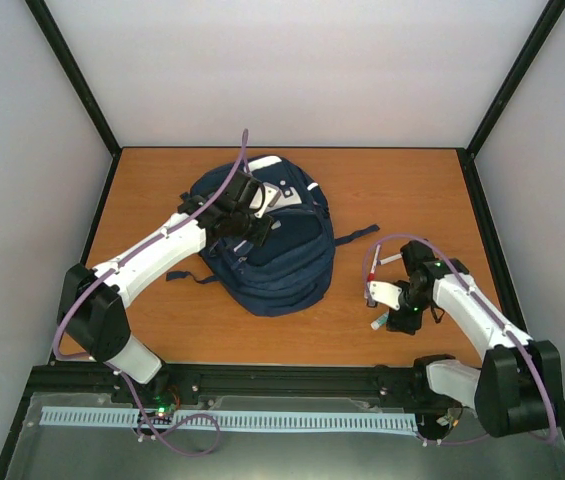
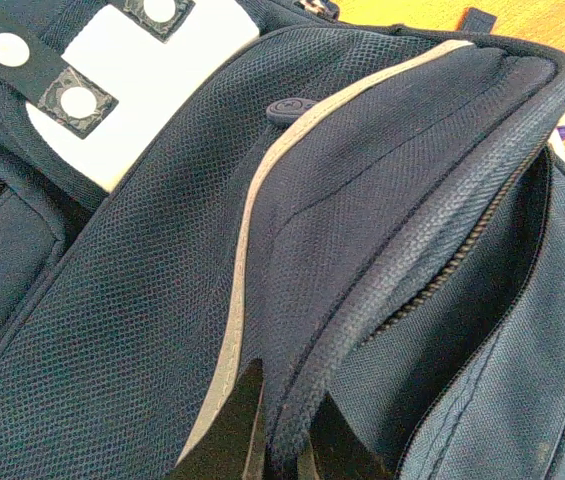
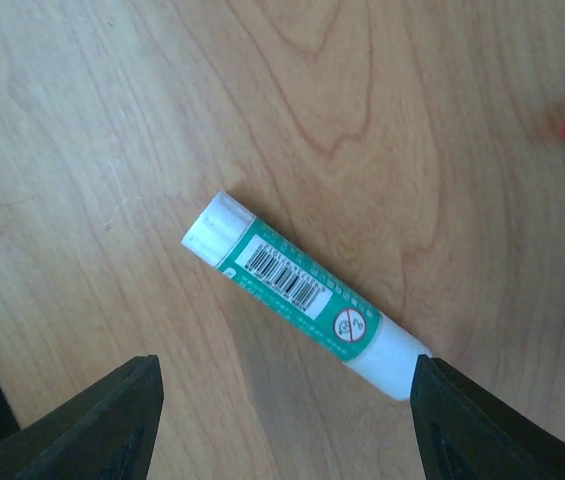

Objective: Pack the student bag
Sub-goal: Pick up the stationery from the center of the board.

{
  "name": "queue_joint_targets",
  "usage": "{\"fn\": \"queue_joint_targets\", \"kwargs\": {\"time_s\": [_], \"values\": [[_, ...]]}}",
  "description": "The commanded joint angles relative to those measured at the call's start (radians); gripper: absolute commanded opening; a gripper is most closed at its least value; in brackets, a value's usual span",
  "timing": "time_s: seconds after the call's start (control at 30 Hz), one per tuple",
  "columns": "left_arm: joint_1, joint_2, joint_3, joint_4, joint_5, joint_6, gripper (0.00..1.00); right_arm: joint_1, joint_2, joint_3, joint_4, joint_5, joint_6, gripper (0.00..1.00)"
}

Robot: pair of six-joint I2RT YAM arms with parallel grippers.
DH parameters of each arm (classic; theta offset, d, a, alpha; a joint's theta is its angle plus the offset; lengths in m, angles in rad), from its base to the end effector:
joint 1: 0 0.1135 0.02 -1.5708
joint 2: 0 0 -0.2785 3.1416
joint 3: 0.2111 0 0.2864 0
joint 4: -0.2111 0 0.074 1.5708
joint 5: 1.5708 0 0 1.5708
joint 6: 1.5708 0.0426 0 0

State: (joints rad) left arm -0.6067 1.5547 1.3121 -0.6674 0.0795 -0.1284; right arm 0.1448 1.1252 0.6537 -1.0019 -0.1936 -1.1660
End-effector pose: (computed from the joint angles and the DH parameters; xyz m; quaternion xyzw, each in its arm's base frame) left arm 0.3047 -0.2156 0.2910 0.2364 0.9152 -0.1516 0.2890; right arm 0.1848 0.0352 0.1758 -0.6096 0.7853 0.0605 0.0894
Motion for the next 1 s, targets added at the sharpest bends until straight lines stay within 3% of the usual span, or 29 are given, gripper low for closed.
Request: {"fn": "queue_joint_targets", "kwargs": {"time_s": [0.0, 0.23, 0.57, 0.97], "values": [[0.004, -0.02, 0.025, 0.08, 0.044, -0.001, 0.01, 0.036, 0.054, -0.032, 0.097, 0.06, 0.033, 0.69], [0.004, -0.035, 0.022, 0.079, 0.047, -0.007, 0.01, 0.065, 0.165, -0.039, 0.178, 0.119, 0.092, 0.61], [0.004, -0.033, 0.022, 0.077, 0.058, -0.011, 0.01, 0.078, 0.2, -0.032, 0.214, 0.127, 0.147, 0.52], [0.004, -0.024, 0.026, 0.072, 0.053, -0.017, 0.01, 0.078, 0.227, -0.036, 0.23, 0.117, 0.19, 0.27]]}}
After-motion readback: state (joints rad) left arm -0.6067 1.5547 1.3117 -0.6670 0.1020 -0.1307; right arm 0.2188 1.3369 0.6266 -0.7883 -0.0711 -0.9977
